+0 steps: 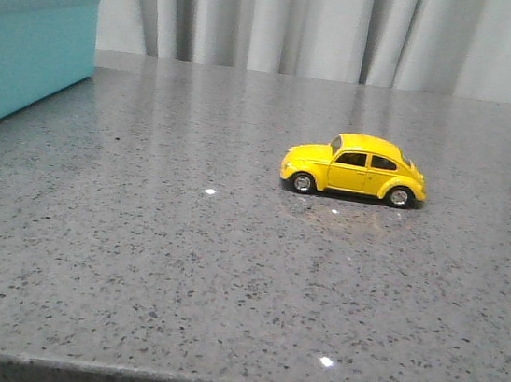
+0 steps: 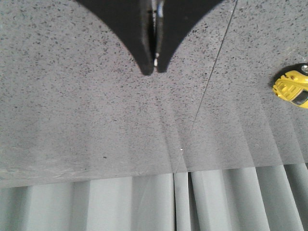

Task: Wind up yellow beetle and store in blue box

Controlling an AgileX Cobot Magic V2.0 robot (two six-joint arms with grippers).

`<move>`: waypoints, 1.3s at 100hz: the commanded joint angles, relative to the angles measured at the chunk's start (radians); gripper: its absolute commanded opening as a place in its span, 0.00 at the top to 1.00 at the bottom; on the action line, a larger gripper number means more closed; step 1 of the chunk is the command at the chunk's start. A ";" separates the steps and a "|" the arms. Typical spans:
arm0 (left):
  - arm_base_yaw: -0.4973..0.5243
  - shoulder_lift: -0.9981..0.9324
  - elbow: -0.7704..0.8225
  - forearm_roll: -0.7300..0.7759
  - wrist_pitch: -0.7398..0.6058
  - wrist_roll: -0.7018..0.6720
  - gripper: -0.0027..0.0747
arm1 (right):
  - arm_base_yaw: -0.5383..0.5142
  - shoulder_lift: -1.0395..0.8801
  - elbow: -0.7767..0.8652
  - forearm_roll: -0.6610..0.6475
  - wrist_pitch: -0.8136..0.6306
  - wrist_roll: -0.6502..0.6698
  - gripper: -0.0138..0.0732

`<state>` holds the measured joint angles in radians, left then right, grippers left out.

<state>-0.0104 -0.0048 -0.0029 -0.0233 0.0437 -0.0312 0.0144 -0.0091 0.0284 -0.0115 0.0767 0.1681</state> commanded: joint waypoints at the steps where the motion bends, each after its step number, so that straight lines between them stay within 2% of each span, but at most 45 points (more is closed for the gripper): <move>1: -0.006 -0.030 0.043 -0.010 -0.074 -0.009 0.99 | 0.000 -0.021 -0.020 0.000 -0.077 -0.009 0.92; 59: -0.006 -0.030 0.043 -0.010 -0.088 -0.009 0.99 | -0.001 -0.021 -0.021 0.000 -0.077 -0.009 0.92; 100: -0.006 -0.030 0.009 -0.029 -0.121 -0.009 0.99 | 0.000 -0.021 -0.024 0.021 -0.159 0.002 0.92; 113: -0.006 -0.008 -0.062 -0.029 -0.044 -0.009 0.99 | 0.000 -0.015 -0.069 0.034 -0.068 0.007 0.92; 123: -0.006 0.017 -0.117 -0.029 -0.044 -0.009 0.99 | 0.000 0.007 -0.135 0.031 0.016 0.007 0.92; 130: -0.006 0.037 -0.151 -0.029 -0.044 -0.009 0.94 | 0.000 0.026 -0.178 0.025 0.041 0.007 0.91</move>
<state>-0.0104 -0.0028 -0.0827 -0.0432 0.0717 -0.0312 0.0144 -0.0091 -0.0676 0.0190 0.1524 0.1764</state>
